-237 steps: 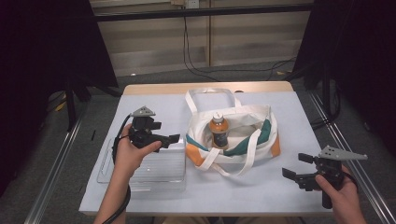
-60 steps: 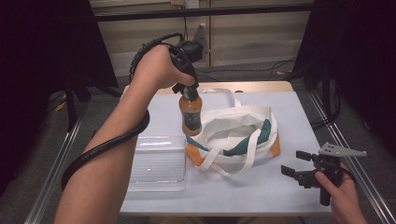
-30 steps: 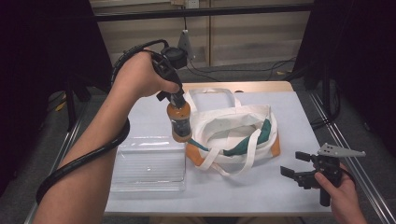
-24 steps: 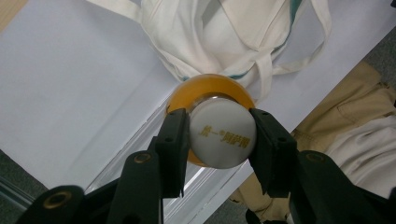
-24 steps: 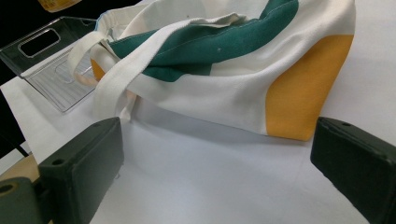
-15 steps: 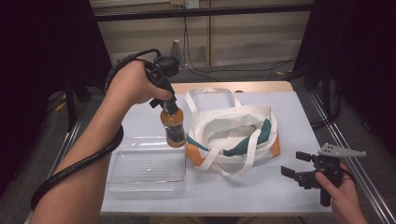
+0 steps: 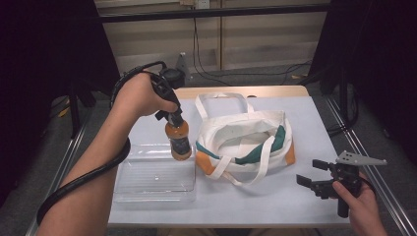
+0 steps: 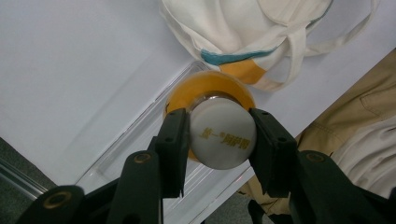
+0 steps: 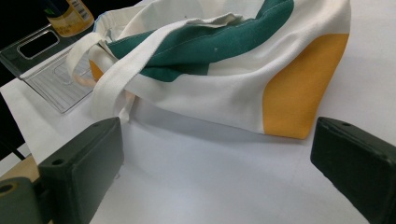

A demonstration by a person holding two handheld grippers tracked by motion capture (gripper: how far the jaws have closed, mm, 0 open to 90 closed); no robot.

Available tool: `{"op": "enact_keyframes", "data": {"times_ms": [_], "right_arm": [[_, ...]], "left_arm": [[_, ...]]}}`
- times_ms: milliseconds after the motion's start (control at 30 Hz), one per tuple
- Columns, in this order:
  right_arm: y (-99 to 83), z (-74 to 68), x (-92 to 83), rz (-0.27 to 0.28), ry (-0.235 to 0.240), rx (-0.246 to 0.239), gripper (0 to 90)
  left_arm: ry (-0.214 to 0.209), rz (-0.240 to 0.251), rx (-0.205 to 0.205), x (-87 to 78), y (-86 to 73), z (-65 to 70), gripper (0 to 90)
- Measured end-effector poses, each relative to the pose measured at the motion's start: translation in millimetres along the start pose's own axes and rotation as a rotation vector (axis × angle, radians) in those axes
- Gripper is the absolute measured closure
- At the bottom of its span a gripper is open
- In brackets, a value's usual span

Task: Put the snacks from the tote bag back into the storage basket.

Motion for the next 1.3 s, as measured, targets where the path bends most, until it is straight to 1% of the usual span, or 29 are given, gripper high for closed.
{"op": "enact_keyframes", "data": {"times_ms": [67, 100, 167, 267, 333, 367, 400, 433, 467, 500, 567, 633, 700, 767, 800, 833, 867, 900, 1000, 1033, 1067, 1133, 1167, 1200, 1233, 1267, 1300], "right_arm": [[0.1, -0.1, -0.2, -0.001, -0.003, 0.002, 2.5], [0.1, -0.3, -0.2, -0.001, -0.002, 0.001, 2.5], [0.0, -0.5, -0.3, -0.002, -0.003, 0.002, 2.5], [0.1, -0.4, -0.1, -0.001, 0.000, 0.000, 2.5], [0.0, -0.5, -0.1, -0.002, -0.001, -0.002, 2.5], [0.0, -0.6, -0.3, -0.003, -0.002, 0.000, 2.5], [0.1, -0.4, -0.4, -0.002, -0.004, 0.001, 2.5], [0.2, -0.5, -0.4, -0.002, -0.003, 0.002, 2.5], [0.3, -0.6, -0.4, -0.001, -0.002, 0.003, 2.5], [0.2, -0.5, -0.4, -0.002, -0.003, 0.003, 2.5], [0.0, -0.4, -0.4, -0.003, -0.005, 0.001, 2.5], [0.1, -0.5, -0.5, -0.002, -0.004, 0.000, 2.5], [0.4, -0.5, -0.4, 0.000, -0.002, 0.000, 2.5], [0.5, -0.5, -0.5, 0.002, -0.001, 0.000, 2.5], [0.5, -0.5, -0.7, 0.003, -0.002, 0.000, 2.5], [0.4, -0.6, -0.7, 0.002, -0.002, -0.001, 2.5], [0.2, -0.6, -0.6, 0.001, -0.002, -0.001, 2.5], [0.1, -0.8, -0.6, 0.000, -0.003, 0.000, 2.5], [0.0, -1.7, -0.9, 0.000, -0.001, 0.001, 2.5], [0.1, -1.7, -0.9, 0.001, -0.001, 0.001, 2.5], [0.0, -1.7, -1.0, 0.001, -0.001, 0.000, 2.5], [0.0, -1.5, -1.0, 0.000, 0.001, 0.001, 2.5], [0.1, -1.3, -1.0, 0.001, 0.000, -0.001, 2.5], [0.2, -1.1, -1.0, 0.002, 0.000, -0.001, 2.5], [0.3, -1.0, -1.1, 0.003, 0.001, -0.001, 2.5], [0.3, -0.9, -1.1, 0.004, 0.001, -0.001, 2.5], [0.4, -0.8, -1.1, 0.004, 0.001, -0.001, 2.5]], "left_arm": [[0.001, -0.009, 0.004, 2.2, -0.6, -2.0, 59.4], [0.002, -0.007, -0.002, 3.0, -0.8, -2.4, 59.4], [-0.010, -0.009, 0.003, 4.7, -0.9, -3.3, 59.4], [-0.003, -0.008, -0.011, 7.5, -1.0, -4.8, 59.4], [-0.008, -0.017, -0.004, 9.6, -0.7, -5.6, 59.4], [-0.012, -0.014, -0.018, 11.3, -0.6, -5.1, 59.4], [-0.010, -0.016, -0.021, 12.3, -0.4, -5.8, 59.4], [-0.012, -0.016, -0.016, 13.5, 0.1, -6.1, 59.4], [-0.007, -0.016, -0.021, 14.9, 0.2, -6.2, 59.4], [-0.010, -0.018, -0.014, 15.7, 0.6, -7.0, 59.4], [-0.013, -0.024, -0.013, 17.5, 0.9, -7.9, 59.4], [-0.013, -0.024, -0.023, 19.5, 1.0, -8.1, 59.4], [-0.007, -0.022, -0.019, 21.2, 1.6, -7.7, 59.4], [-0.016, -0.022, -0.012, 22.6, 2.1, -8.0, 59.4], [-0.013, -0.019, -0.020, 23.2, 2.2, -8.1, 59.4], [-0.013, -0.020, -0.014, 23.7, 2.3, -8.4, 59.4], [-0.014, -0.021, -0.018, 24.7, 2.1, -8.0, 59.4], [-0.009, -0.012, -0.029, 26.2, 2.2, -7.9, 59.4], [-0.011, -0.027, -0.019, 28.0, 2.4, -8.7, 59.4], [-0.009, -0.025, -0.023, 28.8, 2.6, -9.0, 59.4], [-0.015, -0.026, -0.018, 29.4, 2.9, -9.5, 59.4], [-0.013, -0.030, -0.006, 30.0, 3.4, -10.9, 59.4], [-0.009, -0.025, -0.018, 30.9, 3.7, -10.5, 59.4], [-0.010, -0.028, -0.013, 31.3, 4.1, -10.5, 59.3], [-0.002, -0.019, -0.011, 31.9, 4.8, -10.7, 59.4], [-0.007, -0.028, -0.002, 31.9, 5.1, -10.8, 59.4], [-0.003, -0.028, -0.007, 32.6, 5.3, -10.4, 59.4]]}}
Point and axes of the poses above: each handheld gripper's, and its own axes: x roughly forward along the jaws, y roughly out of its top, z roughly to its right, the point moved 6 cm from there along x, roughly forward along the jaws, and after that the axes turned 13 degrees about -y, right-handed, at the moved point
